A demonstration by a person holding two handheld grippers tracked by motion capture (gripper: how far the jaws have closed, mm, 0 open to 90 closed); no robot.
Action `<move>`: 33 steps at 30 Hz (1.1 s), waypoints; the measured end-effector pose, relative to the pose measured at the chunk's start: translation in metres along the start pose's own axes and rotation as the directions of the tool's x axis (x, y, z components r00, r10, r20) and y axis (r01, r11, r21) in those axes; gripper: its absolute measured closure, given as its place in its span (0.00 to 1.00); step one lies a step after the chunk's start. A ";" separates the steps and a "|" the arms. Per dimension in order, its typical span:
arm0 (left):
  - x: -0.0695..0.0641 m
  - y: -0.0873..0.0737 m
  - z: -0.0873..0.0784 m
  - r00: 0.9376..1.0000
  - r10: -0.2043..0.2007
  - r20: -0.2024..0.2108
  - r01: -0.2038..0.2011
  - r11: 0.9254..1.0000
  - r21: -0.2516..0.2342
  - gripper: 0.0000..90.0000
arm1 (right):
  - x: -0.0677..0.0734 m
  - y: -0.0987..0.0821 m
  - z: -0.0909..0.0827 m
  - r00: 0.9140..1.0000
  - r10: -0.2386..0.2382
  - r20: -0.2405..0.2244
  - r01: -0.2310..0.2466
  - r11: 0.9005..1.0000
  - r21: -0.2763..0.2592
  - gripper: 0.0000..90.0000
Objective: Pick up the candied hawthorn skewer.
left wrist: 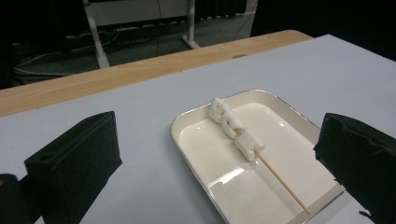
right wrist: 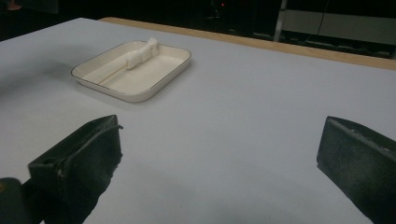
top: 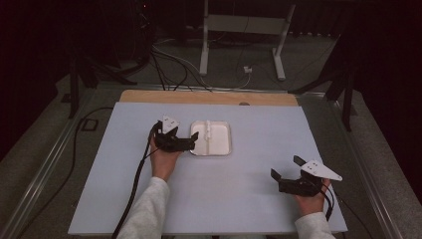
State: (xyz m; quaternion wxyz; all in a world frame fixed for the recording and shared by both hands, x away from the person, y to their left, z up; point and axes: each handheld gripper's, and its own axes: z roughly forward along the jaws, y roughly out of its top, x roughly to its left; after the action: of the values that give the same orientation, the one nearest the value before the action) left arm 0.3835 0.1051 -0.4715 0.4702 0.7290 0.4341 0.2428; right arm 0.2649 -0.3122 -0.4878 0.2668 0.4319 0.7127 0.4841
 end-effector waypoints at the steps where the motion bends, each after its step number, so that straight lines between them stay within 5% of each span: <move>1: -0.001 0.000 0.001 1.000 0.000 0.000 0.000 1.000 0.003 0.01 | 0.000 0.000 0.000 1.000 0.000 0.000 0.000 1.000 0.000 0.00; 13: -0.010 -0.006 0.022 1.000 -0.003 0.005 0.003 0.998 0.058 0.01 | 0.000 0.000 0.001 1.000 -0.004 -0.002 0.004 1.000 0.000 0.00; 22: -0.018 -0.009 0.038 0.999 -0.036 0.021 0.033 0.990 0.135 0.03 | 0.000 0.000 0.001 1.000 -0.003 -0.004 0.003 1.000 0.002 0.00; 29: -0.031 -0.011 0.052 0.996 -0.054 0.073 0.038 0.977 0.208 0.06 | 0.000 0.000 0.001 1.000 -0.001 -0.005 0.001 1.000 0.003 0.00; 33: -0.041 -0.013 0.059 0.998 -0.020 0.063 0.003 0.964 0.266 0.13 | 0.000 -0.001 0.002 1.000 -0.004 -0.006 0.004 1.000 0.005 0.00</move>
State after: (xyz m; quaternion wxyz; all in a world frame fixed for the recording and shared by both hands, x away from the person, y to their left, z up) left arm 0.4030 0.0443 -0.5069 0.3836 0.7905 0.4514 0.1559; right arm 0.2664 -0.3116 -0.4892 0.2647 0.4297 0.7157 0.4828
